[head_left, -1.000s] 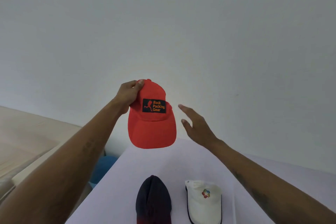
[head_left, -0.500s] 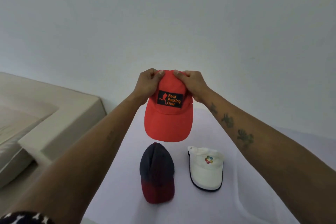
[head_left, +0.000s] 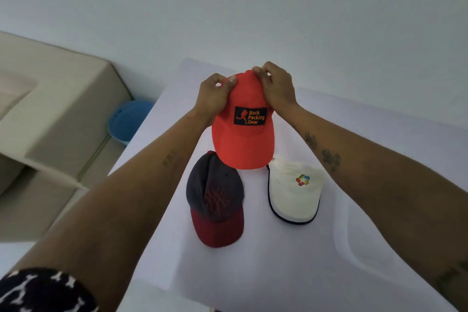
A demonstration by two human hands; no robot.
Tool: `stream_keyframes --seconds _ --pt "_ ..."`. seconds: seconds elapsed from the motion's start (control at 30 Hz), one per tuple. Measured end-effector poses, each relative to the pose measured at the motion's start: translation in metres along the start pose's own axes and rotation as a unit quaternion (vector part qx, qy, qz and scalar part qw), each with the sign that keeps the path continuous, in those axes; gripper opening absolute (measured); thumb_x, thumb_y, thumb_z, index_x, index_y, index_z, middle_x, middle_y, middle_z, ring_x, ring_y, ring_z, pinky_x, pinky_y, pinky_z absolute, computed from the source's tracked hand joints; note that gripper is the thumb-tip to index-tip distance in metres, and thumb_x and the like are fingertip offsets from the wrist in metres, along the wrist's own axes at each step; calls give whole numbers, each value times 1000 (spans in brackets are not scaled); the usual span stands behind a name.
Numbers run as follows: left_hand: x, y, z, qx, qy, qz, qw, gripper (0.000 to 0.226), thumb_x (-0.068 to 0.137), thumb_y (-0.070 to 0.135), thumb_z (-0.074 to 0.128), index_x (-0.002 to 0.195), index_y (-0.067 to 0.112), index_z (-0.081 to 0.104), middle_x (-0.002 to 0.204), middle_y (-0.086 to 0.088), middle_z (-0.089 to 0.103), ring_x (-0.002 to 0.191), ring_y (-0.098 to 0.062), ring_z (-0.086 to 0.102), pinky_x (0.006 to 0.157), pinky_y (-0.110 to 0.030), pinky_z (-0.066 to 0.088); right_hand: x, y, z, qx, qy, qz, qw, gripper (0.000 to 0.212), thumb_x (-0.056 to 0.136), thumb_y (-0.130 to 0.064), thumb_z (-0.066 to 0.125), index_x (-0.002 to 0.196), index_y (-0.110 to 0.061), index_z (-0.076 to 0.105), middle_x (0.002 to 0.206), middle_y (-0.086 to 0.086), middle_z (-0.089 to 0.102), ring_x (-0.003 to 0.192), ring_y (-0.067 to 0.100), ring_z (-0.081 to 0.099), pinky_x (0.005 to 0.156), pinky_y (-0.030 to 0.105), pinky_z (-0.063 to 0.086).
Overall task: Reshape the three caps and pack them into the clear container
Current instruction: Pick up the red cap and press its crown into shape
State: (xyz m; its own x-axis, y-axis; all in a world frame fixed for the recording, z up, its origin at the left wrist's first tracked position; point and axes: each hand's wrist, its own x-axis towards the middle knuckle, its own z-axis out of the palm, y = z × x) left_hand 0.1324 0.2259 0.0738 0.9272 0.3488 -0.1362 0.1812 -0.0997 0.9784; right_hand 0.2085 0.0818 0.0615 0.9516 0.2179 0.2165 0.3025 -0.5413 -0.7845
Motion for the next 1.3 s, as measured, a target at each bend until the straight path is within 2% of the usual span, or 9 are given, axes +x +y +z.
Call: stream_keyframes --seconds 0.2,0.27,0.53,0.77,0.87,1.03,1.13,1.2,1.3 --pt "47 -59 25 -30 13 -27 999 25 90 33 61 74 16 50 69 3 56 58 -4 52 42 -11 40 22 67 40 9 22 5 1000 41 93 -47 51 67 -16 46 62 4 52 58 13 43 59 35 41" --pt "60 -74 32 -28 6 -31 999 26 89 34 62 72 18 50 71 4 57 60 -4 52 44 -11 41 26 84 51 20 29 8 999 40 93 -44 52 68 -14 46 62 9 53 59 12 44 58 33 40" --pt "80 -119 46 -44 36 -50 997 26 90 34 61 71 18 52 76 5 60 67 -4 56 47 -9 43 28 123 80 46 26 -6 999 37 96 -33 52 70 -8 46 55 -13 41 50 -1 39 52 14 33" --pt "92 -127 40 -63 93 3 994 29 88 29 64 68 18 48 58 2 50 39 3 44 41 -11 36 38 118 100 67 42 -13 997 35 96 -30 53 66 -18 39 54 -13 36 50 1 35 52 16 32" --pt "94 -134 38 -58 86 -11 995 29 89 30 64 68 18 48 59 3 51 38 5 46 40 -10 36 38 122 108 57 32 -12 998 38 96 -30 53 63 -27 33 53 -13 36 48 1 36 51 14 32" --pt "95 -147 40 -63 94 -37 993 26 89 33 62 71 18 51 68 4 57 59 -2 53 51 -13 44 38 132 113 57 33 8 998 36 98 -28 49 65 -16 41 53 -12 37 47 0 36 50 13 32" --pt "97 -151 38 -39 95 -28 994 22 91 36 59 76 21 54 76 7 57 73 -7 54 69 -19 48 39 134 110 50 51 40 997 39 99 -24 45 63 -8 47 54 -2 45 50 1 38 50 20 34" --pt "96 -153 37 -20 94 -26 995 21 92 38 56 83 19 54 82 8 56 81 -8 53 78 -23 49 38 137 108 47 52 43 997 41 100 -24 42 74 4 56 67 14 59 61 11 49 60 29 43" --pt "91 -151 34 -6 109 -26 994 24 94 39 51 92 16 52 89 10 54 90 -8 52 87 -23 46 30 132 102 35 40 40 998 33 99 -23 39 91 1 60 94 13 63 85 16 58 77 17 44"
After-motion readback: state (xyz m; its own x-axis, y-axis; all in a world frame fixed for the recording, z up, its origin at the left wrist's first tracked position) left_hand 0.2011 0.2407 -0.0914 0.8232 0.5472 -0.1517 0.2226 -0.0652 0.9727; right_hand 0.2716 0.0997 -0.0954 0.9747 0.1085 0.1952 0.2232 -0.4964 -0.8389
